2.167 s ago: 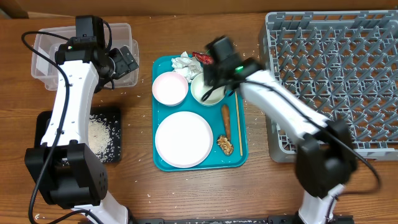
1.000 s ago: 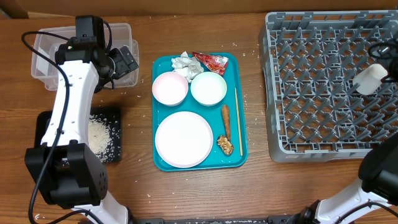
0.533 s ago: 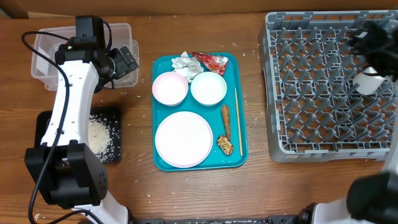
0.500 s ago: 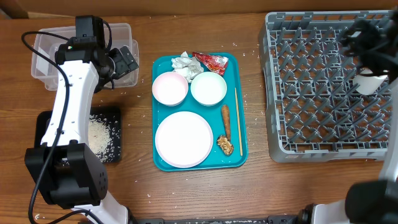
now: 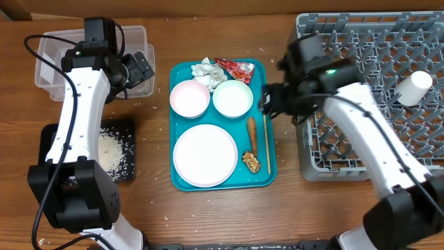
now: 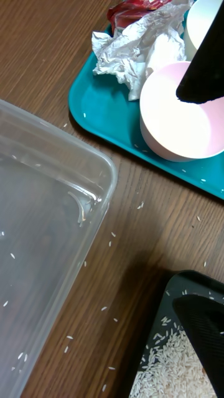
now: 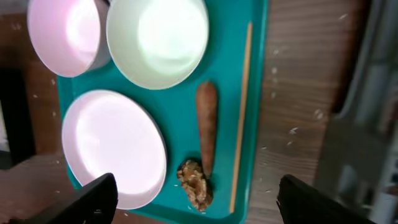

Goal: Sort waste into correct bins and load items into the dishwasher
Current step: 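Place the white cup upside down in the rack's back corner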

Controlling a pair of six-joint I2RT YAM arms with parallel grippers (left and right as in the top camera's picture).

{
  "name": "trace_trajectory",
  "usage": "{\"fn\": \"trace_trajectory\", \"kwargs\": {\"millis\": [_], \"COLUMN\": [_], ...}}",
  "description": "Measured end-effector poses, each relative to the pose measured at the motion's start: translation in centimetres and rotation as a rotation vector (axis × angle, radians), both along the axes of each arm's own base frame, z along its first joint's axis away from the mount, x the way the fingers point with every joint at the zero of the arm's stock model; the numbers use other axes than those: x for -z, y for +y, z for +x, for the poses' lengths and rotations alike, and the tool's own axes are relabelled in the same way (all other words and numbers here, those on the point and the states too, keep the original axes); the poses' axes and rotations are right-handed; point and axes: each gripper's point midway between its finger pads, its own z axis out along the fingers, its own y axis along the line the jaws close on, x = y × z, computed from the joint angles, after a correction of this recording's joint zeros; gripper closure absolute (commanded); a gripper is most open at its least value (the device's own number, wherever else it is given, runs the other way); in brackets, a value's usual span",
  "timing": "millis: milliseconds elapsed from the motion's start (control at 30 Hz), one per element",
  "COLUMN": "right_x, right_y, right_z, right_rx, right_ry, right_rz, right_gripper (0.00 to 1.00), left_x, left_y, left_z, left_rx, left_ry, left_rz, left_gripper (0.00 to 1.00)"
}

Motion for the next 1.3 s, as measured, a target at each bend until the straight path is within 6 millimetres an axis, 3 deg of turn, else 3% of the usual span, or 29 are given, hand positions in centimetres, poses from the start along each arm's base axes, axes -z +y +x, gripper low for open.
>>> {"fn": "trace_trajectory", "kwargs": {"millis": [67,133,267,333,500,667,733,967,1300], "right_x": [0.9,1.0,0.0,-1.4,-6.4,-7.4,-7.4,-7.4,-7.4], "right_y": [1.0,1.1,-1.6,-4.2,-15.1,-23.8,-25.7,-29.4,-29.7], "right_z": [-0.3,-0.1,0.8,1.6,3.3,2.5,2.1,1.0,0.9], "right_rx": [-0.010,0.014,0.120,0.196,0.505,0.738,0.791,0.892,0.900], "right_ry": [0.010,-0.001,-0.040,-0.075,-0.211,-0.213,-0.207,-0.192,-0.191], "right_rz": [-0.021,-0.045,-0.128,-0.172,-0.246,-0.304,-0.318,-0.336,-0.338], "right_gripper": [0.11,0.00,0.00,0.00,0.00,0.00,0.00,0.00,0.00], "left_x": [0.0,0.0,0.0,0.0,0.0,0.0,0.0,0.0,-1.0], "left_y": [0.0,0.0,0.0,0.0,0.0,0.0,0.0,0.0,-0.1], "left_z": [0.0,0.0,0.0,0.0,0.0,0.0,0.0,0.0,2.0], "left_rx": [0.000,0.000,0.000,0.000,0.000,0.000,0.000,0.000,0.005], "left_ry": [0.000,0.000,0.000,0.000,0.000,0.000,0.000,0.000,-0.092], "left_rz": [0.000,0.000,0.000,0.000,0.000,0.000,0.000,0.000,-0.004], "left_gripper": [0.00,0.00,0.00,0.00,0.00,0.00,0.00,0.00,0.00]}}
